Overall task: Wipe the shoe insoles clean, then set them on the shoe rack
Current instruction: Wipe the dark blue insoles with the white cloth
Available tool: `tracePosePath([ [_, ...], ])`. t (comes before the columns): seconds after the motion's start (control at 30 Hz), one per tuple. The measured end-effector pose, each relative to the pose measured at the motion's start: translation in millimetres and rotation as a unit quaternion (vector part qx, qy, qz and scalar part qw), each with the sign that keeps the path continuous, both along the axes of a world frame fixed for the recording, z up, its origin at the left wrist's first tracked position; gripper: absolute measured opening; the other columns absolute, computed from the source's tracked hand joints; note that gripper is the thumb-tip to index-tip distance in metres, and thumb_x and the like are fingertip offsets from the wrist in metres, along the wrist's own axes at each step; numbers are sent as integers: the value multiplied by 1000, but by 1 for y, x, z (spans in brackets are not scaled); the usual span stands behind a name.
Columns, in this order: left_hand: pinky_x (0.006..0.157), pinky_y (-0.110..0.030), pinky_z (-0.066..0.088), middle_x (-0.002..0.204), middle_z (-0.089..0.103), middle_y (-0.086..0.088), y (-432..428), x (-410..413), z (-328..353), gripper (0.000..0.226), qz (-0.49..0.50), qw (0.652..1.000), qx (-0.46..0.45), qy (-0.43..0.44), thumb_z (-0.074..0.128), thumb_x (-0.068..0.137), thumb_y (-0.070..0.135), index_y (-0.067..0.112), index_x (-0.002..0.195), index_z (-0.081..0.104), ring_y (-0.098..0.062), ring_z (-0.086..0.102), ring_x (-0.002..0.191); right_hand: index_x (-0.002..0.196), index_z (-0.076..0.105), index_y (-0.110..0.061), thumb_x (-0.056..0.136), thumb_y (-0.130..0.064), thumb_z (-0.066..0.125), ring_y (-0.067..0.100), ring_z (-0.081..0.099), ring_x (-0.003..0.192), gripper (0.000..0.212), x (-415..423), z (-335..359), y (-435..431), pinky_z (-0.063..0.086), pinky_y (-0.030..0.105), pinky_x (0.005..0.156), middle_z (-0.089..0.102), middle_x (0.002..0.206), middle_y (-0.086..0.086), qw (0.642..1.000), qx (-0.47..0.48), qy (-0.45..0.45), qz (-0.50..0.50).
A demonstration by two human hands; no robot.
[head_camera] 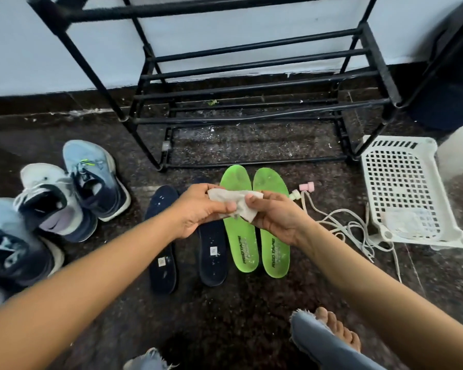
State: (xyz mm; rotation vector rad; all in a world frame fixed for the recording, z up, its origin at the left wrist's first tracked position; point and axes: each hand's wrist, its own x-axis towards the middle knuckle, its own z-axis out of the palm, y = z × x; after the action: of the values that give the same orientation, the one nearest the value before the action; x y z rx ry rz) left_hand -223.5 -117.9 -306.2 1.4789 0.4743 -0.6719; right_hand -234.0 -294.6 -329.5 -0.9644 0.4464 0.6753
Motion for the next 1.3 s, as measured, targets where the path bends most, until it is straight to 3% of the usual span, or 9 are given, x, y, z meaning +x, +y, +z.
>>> tracePosePath([
  [0.23, 74, -29, 60, 96, 73, -12, 54, -14, 23, 53, -153, 985, 83, -13, 71, 73, -19, 7, 116, 55, -17, 71, 84, 99, 52, -5, 95, -2, 49, 13, 63, 60, 6, -4, 5, 28, 51, 23, 47, 63, 83, 10, 995, -7, 1, 98],
  [0.47, 70, -27, 58, 105, 72, -8, 73, -60, 15, 34, -32, 999, 33, 10, 63, 87, -6, 10, 117, 59, -17, 70, 92, 109, 63, -7, 91, -26, 54, 19, 67, 87, 28, -14, 11, 53, 56, 33, 79, 69, 100, 9, 969, 69, 25, 236],
  [0.53, 74, -30, 59, 110, 72, -11, 77, -72, 9, 40, -6, 1000, 10, 11, 71, 83, 0, 10, 119, 58, -21, 70, 98, 112, 63, -4, 82, -18, 63, 21, 66, 91, 33, -15, 13, 58, 54, 35, 85, 69, 103, 11, 959, 59, 2, 276],
  [0.73, 76, -29, 60, 101, 74, -11, 90, -86, -14, 42, 29, 1000, 7, 7, 71, 80, -7, 10, 116, 58, -20, 71, 93, 98, 61, -1, 85, 8, 57, 24, 68, 85, 16, -18, -9, 75, 57, 33, 74, 70, 94, 13, 967, 37, 24, 253],
  [0.87, 70, -23, 58, 96, 71, -11, 97, -91, -38, 34, 45, 999, 2, -8, 68, 85, -3, 9, 115, 58, -15, 69, 85, 114, 58, 4, 86, 9, 53, 20, 69, 77, 29, -25, -32, 84, 55, 26, 62, 70, 93, 14, 971, 37, 99, 216],
  [1.0, 81, -34, 55, 100, 66, -5, 113, -99, -92, 39, 171, 961, 215, 28, 74, 85, 22, 4, 116, 57, -19, 64, 89, 117, 56, 8, 82, 9, 61, 23, 69, 74, 36, -28, -56, 85, 56, 28, 57, 69, 100, 19, 983, -60, 113, 129],
  [1.1, 80, -31, 46, 113, 59, -7, 125, -105, -111, 52, 97, 918, 380, 57, 76, 82, 32, 5, 119, 52, -27, 60, 106, 111, 59, 4, 83, 10, 58, 27, 67, 83, 28, -30, -70, 80, 59, 35, 69, 67, 104, 22, 982, -133, 57, 118],
  [1.2, 77, -32, 42, 122, 56, -15, 127, -104, -119, 55, 75, 909, 405, 70, 75, 83, 31, 2, 121, 47, -31, 57, 110, 119, 55, -2, 84, 8, 56, 25, 65, 86, 36, -35, -79, 84, 54, 34, 76, 66, 103, 15, 963, -231, -2, 136],
  [1.3, 83, -35, 44, 125, 53, -17, 127, -102, -129, 56, 77, 905, 414, 62, 76, 82, 24, 1, 121, 43, -33, 56, 111, 138, 39, -13, 83, -5, 60, 22, 62, 92, 60, -36, -88, 92, 52, 31, 75, 60, 112, 6, 908, -362, -67, 201],
])
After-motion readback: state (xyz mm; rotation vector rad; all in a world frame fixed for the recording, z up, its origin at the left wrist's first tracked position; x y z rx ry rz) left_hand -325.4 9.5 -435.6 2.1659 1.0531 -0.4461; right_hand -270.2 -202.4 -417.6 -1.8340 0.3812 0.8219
